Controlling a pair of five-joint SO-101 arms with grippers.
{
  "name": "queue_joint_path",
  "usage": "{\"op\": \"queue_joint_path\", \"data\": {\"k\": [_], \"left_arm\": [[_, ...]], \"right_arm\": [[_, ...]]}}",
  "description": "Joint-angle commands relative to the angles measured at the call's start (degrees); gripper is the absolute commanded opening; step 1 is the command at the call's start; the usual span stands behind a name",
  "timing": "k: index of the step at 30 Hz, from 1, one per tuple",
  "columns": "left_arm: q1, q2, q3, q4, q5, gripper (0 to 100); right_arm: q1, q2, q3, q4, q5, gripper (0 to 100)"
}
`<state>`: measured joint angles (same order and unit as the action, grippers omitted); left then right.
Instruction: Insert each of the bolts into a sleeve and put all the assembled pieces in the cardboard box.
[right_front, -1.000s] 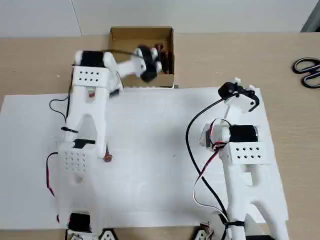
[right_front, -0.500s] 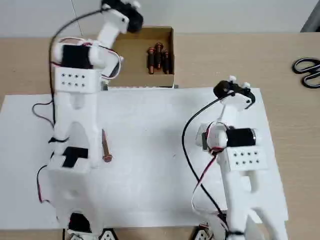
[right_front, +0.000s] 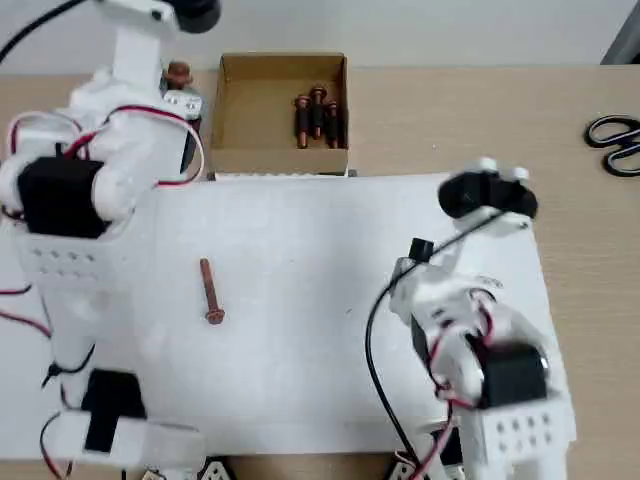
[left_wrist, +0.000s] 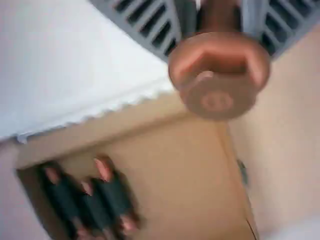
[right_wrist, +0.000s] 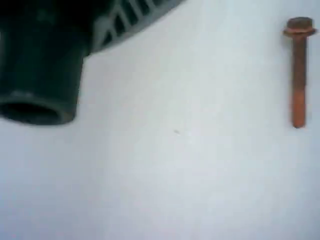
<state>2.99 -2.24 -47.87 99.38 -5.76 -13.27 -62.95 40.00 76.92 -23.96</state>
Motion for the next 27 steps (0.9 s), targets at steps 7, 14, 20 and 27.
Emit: {"op": "queue_joint_path", "data": {"k": [7,14,20,27], "left_arm": [[2.8,-16.4,23.3,-3.0,17.0,1],[3.9,-25.8,38.3,-8.5,27.3,1],[3.9,-37.4,52.2,-14.4,35.6,1],[3.8,-55.6,72.4,-29.4,38.3,1]], "right_arm": [[0.0,-11.1,3.8,0.7,0.6,0.3],[0.0,-19.8,11.5,0.6,7.8,0.3],[-0.3,-28.6,18.3,0.4,12.4,0.3],[-0.4,-36.9,25.1,-2.8,18.8,0.3]]}}
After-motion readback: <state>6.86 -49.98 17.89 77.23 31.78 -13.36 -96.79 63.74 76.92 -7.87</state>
